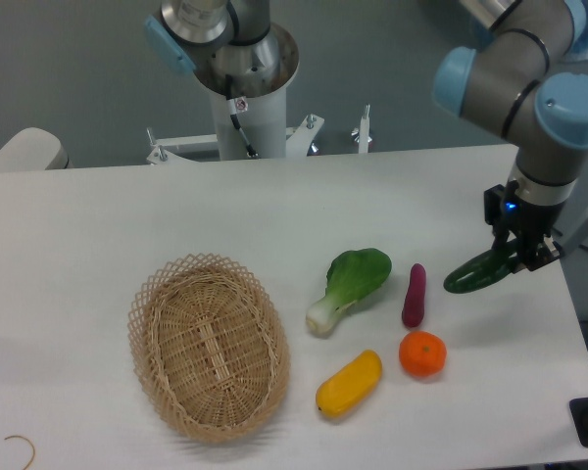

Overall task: Place the cucumber on the table
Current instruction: 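Carry the held cucumber across the table toward the bok choy side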

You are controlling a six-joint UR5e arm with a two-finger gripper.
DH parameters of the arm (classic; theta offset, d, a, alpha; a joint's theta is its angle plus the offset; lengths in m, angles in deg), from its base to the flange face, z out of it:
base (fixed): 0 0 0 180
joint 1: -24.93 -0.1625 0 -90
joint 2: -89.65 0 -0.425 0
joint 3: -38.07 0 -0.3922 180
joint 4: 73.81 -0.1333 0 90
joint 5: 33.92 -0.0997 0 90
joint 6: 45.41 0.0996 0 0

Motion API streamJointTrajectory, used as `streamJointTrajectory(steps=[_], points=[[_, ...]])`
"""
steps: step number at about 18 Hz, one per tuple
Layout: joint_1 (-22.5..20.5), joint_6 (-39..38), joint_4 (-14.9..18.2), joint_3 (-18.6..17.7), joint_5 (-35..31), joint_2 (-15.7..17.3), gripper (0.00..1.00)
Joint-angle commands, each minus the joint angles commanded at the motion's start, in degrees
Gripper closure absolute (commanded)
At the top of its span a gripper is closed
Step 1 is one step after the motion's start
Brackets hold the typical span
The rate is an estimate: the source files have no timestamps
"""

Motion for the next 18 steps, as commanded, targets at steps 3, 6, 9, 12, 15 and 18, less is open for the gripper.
streamJointTrajectory(steps=[3, 6, 9, 12, 15, 18], points=[[-1.59, 0.96, -0.09, -1.85, 0.0, -0.09, 0.64], [-1.68, 4.11, -0.61, -3.52, -0.26, 0.0, 0.64], [-2.29, 10.26, -1.66, -6.5, -0.27, 0.53, 0.64], [-2.82, 15.98, -3.07, -11.33, -0.79, 2.46, 0.64], [-4.41, 16.88, -3.86, -14.33, -2.02, 4.22, 0.64], [-4.23, 16.18, -4.13, -15.65, -1.93, 4.31, 0.64]])
